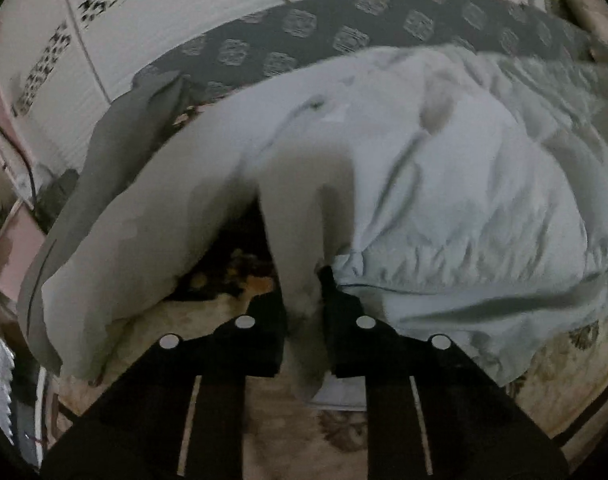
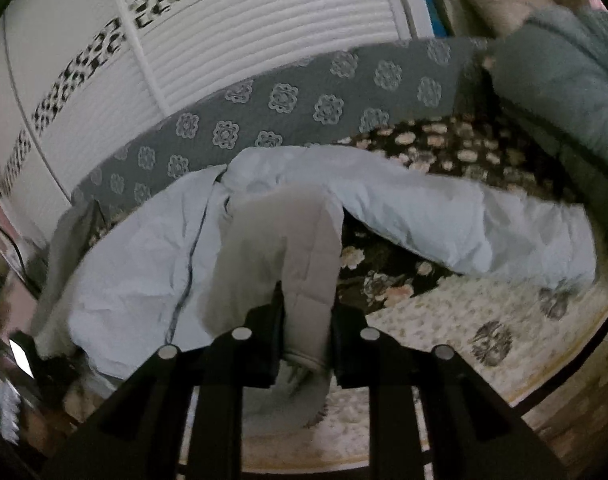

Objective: Fold large clothes

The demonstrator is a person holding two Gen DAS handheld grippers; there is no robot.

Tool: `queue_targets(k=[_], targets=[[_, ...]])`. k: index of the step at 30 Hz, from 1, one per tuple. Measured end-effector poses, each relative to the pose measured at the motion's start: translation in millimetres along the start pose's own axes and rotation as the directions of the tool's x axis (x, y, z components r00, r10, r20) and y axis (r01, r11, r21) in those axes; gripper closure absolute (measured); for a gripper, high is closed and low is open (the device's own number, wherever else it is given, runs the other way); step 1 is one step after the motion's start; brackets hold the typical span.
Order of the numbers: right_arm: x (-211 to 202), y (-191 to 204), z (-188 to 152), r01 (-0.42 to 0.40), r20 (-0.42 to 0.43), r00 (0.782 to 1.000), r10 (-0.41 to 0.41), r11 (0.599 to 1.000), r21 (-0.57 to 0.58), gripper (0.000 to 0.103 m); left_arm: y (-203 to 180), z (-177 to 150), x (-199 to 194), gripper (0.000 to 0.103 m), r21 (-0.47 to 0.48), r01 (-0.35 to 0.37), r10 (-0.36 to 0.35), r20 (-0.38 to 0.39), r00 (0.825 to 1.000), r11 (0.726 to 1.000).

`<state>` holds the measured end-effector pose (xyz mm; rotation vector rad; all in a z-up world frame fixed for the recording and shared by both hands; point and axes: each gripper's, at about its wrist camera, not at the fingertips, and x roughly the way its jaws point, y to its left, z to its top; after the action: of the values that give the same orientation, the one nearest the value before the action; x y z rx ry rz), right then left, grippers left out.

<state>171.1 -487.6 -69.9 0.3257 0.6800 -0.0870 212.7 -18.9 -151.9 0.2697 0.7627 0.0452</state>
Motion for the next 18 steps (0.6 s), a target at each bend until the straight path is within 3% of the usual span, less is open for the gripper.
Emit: queue_targets(k=[5,9,15,18], targets=[[-18,-1,-11,-0.023,0.007,1.0,0.022,1.0,0.02,0.085,21,4,-45,0.091,-0.034,0.027,-0.026,0.056,0.998,0.999],[-38,-5,-33,-0.025,-0.007,1.0,0.025,0.999,0.048,0.085,53,14,-88,0.091,-0.116,0.07,-0.059,0.093,0.994,0.991],[-75,-24,-53,-0.005,-0.012,1.0,0.007,0.992,0.124,0.085,87,-9,-103,0.091,-0.304,0.108,-0.109,0.015,0.994,0.947],[-90,-31,-65,-0.003,-0.018,1.0,0.006,0.987,0.161,0.084,83,-17,-112,0.091,-0.323,0.096,-0.095,0.018,0.995,0.941]])
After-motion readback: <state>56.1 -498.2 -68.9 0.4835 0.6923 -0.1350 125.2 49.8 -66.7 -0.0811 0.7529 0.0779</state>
